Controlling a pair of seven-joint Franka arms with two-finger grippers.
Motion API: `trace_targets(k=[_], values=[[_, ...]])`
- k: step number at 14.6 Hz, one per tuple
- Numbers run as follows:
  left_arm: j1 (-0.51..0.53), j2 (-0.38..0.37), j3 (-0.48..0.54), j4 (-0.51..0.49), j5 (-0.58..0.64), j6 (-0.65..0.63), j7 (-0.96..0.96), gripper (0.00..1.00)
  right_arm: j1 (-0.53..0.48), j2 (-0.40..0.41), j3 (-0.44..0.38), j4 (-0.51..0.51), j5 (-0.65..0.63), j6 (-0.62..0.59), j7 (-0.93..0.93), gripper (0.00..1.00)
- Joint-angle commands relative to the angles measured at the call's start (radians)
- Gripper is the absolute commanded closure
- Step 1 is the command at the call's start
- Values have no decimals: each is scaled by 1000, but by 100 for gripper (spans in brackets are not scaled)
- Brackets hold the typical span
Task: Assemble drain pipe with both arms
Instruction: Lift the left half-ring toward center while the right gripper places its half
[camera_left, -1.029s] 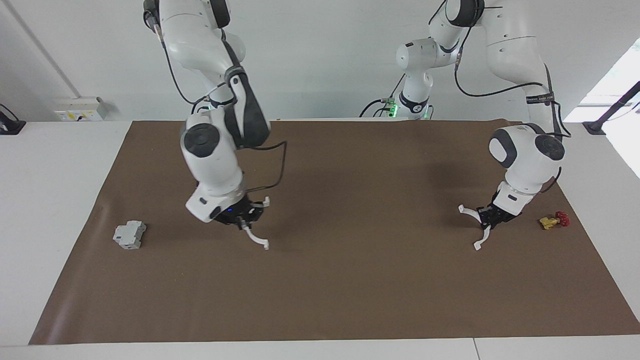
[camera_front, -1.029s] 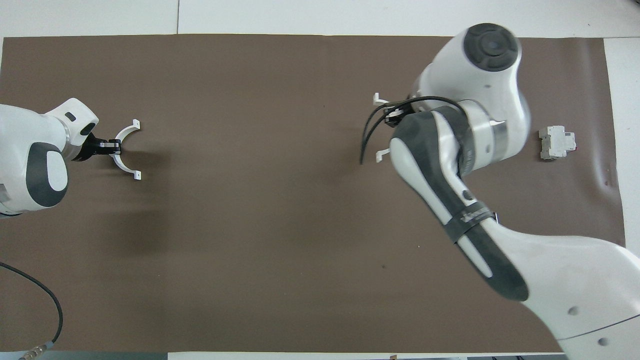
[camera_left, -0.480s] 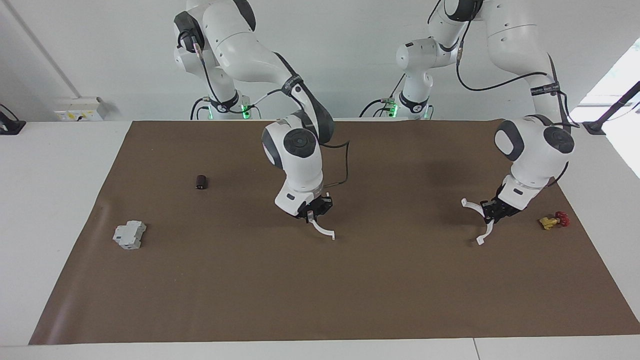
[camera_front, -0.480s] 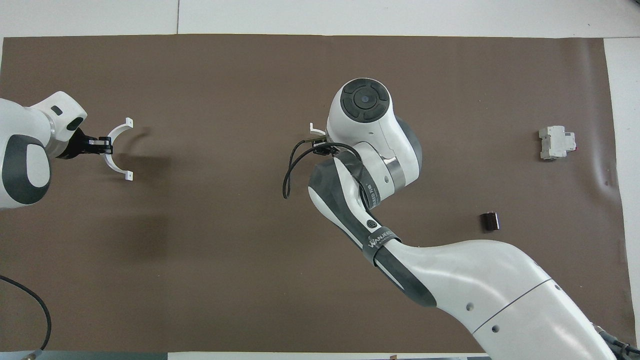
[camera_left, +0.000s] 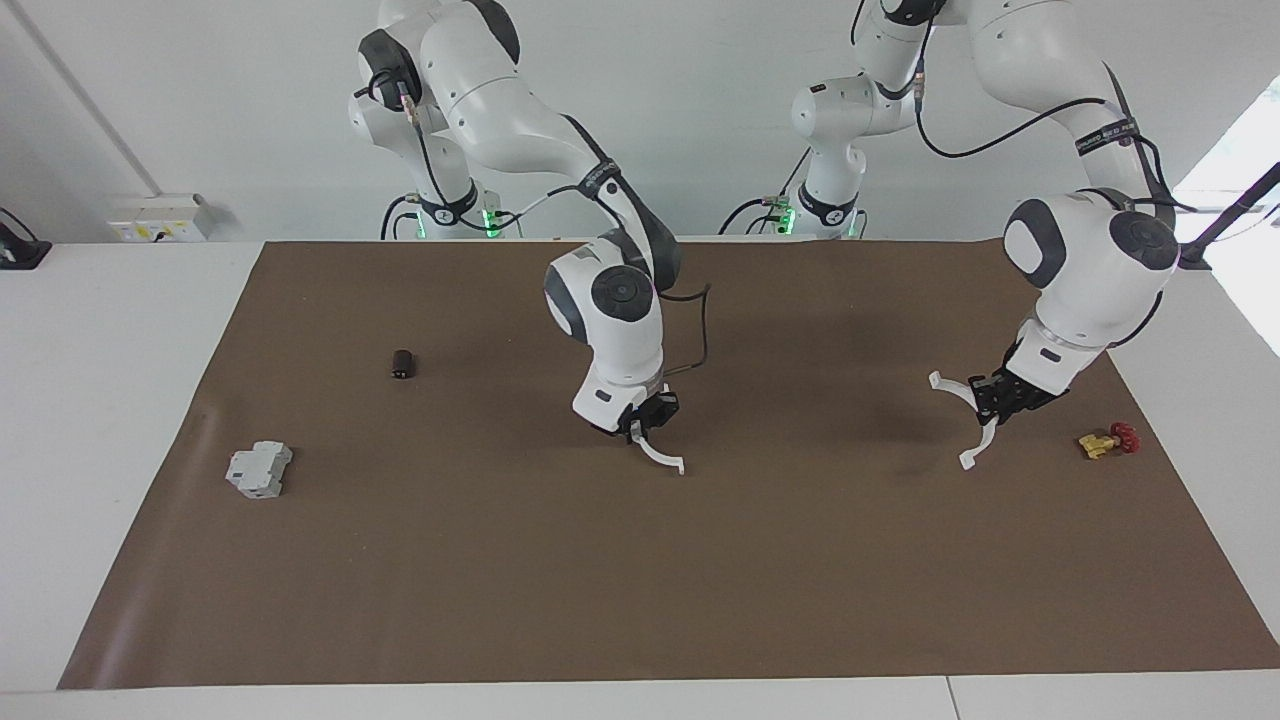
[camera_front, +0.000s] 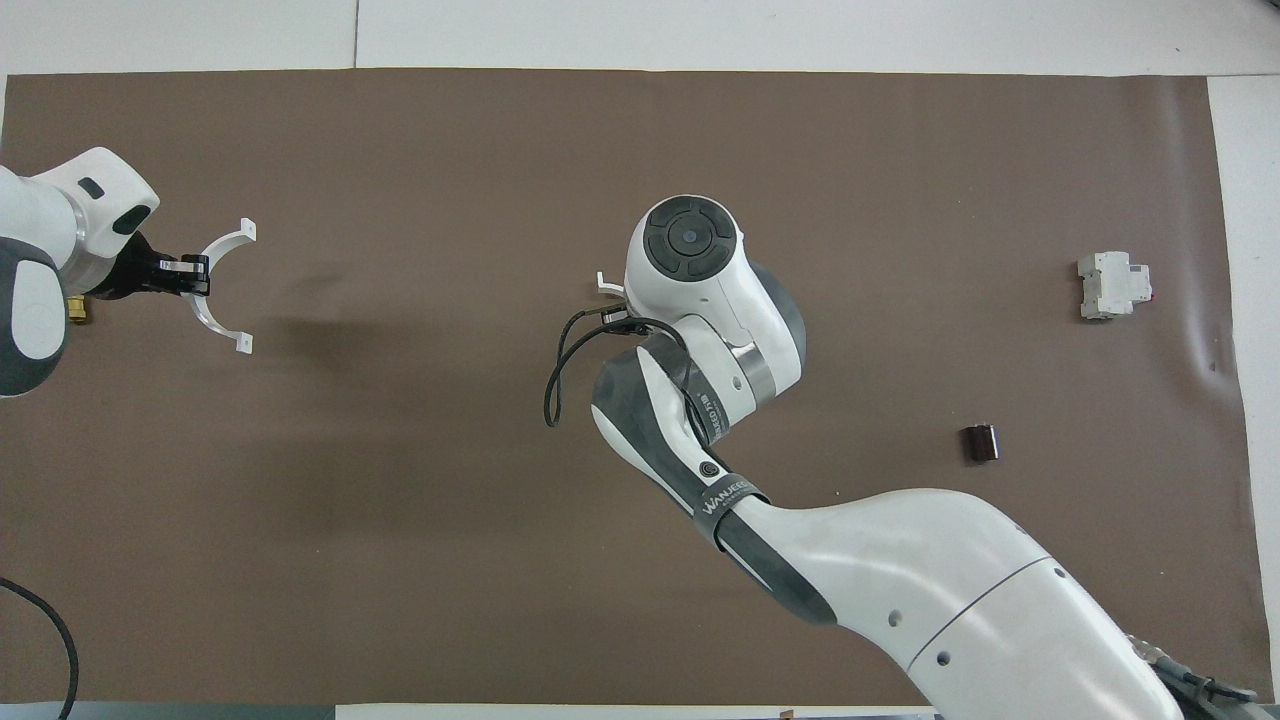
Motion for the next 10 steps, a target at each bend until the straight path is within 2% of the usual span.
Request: trace_targets(k=[1,2,4,7,10], values=[[-77,2,7,21,56,-27,-115,100,-5,-12,1,-54,-7,59,-12,97],[-101,2,6,21,56,-23,-141,100,-6,-12,1,-52,-7,59,-12,82],[-157,2,6,20,56,-12,-211,100,-5,-17,0,-40,-7,55,-9,0],[-255,10,6,20,56,11,-345,100,-26,-43,-8,13,-7,-7,-7,0],[-371,33,6,21,57,58,-497,100,-83,-180,-28,23,-10,-170,-9,0]])
